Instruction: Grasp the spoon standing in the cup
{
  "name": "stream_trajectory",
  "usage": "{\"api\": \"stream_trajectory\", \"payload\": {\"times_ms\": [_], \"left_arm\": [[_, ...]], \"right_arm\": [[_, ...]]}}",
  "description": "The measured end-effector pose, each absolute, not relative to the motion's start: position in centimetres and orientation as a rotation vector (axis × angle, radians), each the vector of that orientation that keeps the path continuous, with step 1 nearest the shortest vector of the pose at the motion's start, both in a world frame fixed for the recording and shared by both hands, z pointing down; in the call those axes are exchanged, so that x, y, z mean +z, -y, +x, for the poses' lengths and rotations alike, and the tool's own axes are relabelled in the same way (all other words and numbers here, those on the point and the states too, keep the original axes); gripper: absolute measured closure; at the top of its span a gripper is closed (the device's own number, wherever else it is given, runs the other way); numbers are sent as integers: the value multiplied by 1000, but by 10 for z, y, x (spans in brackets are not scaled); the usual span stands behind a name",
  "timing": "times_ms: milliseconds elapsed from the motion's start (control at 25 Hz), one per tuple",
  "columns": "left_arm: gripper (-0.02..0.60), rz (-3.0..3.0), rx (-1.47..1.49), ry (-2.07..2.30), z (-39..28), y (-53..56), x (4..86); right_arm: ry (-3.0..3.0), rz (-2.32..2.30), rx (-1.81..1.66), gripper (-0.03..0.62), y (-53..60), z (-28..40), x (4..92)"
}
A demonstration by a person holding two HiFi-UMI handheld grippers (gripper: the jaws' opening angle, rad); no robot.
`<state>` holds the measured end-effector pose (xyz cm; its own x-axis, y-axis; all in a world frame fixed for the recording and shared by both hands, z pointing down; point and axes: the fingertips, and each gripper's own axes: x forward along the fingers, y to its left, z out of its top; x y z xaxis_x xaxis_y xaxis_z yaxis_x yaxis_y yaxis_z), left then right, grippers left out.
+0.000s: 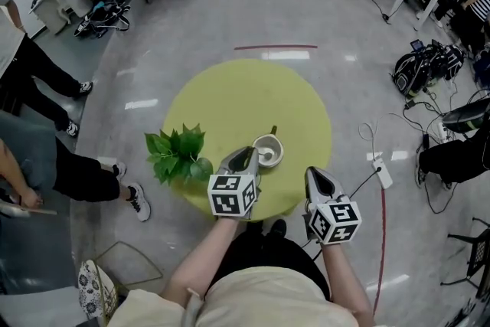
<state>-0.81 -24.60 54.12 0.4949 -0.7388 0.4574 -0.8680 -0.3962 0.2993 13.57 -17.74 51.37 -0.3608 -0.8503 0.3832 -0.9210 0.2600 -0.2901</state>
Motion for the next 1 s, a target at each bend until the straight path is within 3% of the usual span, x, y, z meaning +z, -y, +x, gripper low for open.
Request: {"api": "stream_trajectory", "payload": {"times_ms": [1000], "left_arm": [[535, 2441, 259, 1384, -15, 209, 453]], "right_arm": [[2484, 1629, 610, 592, 171, 117, 485]]}}
